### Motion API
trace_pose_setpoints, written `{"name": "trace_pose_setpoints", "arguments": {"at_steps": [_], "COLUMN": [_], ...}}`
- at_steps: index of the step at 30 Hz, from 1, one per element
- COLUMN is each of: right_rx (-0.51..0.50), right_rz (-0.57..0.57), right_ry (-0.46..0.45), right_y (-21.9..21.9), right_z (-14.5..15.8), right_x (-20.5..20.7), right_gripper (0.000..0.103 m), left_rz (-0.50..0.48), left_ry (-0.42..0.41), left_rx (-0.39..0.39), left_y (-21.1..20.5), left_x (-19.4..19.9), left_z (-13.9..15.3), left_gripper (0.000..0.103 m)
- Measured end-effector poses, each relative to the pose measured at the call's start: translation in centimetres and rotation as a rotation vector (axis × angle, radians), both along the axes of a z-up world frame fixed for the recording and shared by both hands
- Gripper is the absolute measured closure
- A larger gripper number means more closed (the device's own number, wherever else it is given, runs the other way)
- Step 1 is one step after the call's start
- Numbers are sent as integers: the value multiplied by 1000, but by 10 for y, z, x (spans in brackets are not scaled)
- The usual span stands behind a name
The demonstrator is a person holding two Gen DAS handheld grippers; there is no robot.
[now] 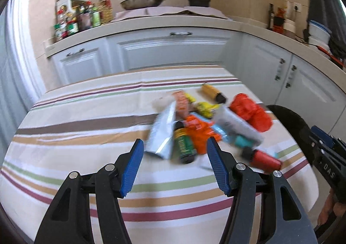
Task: Collect trash
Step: 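Return both tools to the table and grasp the red bottle with the right tool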
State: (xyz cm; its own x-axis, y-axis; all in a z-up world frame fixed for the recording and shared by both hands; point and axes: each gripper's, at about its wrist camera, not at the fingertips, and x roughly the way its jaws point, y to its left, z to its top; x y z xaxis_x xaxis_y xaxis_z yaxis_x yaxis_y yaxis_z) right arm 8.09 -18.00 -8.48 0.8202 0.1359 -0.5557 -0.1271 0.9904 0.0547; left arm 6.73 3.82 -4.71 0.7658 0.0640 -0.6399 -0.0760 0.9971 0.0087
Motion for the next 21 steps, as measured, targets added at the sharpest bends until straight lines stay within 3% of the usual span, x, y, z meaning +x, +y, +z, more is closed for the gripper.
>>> {"name": "trace_pose_setpoints", "arguments": {"at_steps": [13,21], "right_rx": [-50,-63], "right_rz": [110,162], "right_ry": [94,133], "right_y": [52,67], "right_z": [-28,-34], "right_x": [-6,-10], "right_gripper": [66,66], "left_rz": [126,139], "left_ry": [43,50], "left_rx": [-29,-45], "left_y": [59,71], "left_x": [-20,-22], "left_z": [-23,-27], "left_gripper": [44,44]}}
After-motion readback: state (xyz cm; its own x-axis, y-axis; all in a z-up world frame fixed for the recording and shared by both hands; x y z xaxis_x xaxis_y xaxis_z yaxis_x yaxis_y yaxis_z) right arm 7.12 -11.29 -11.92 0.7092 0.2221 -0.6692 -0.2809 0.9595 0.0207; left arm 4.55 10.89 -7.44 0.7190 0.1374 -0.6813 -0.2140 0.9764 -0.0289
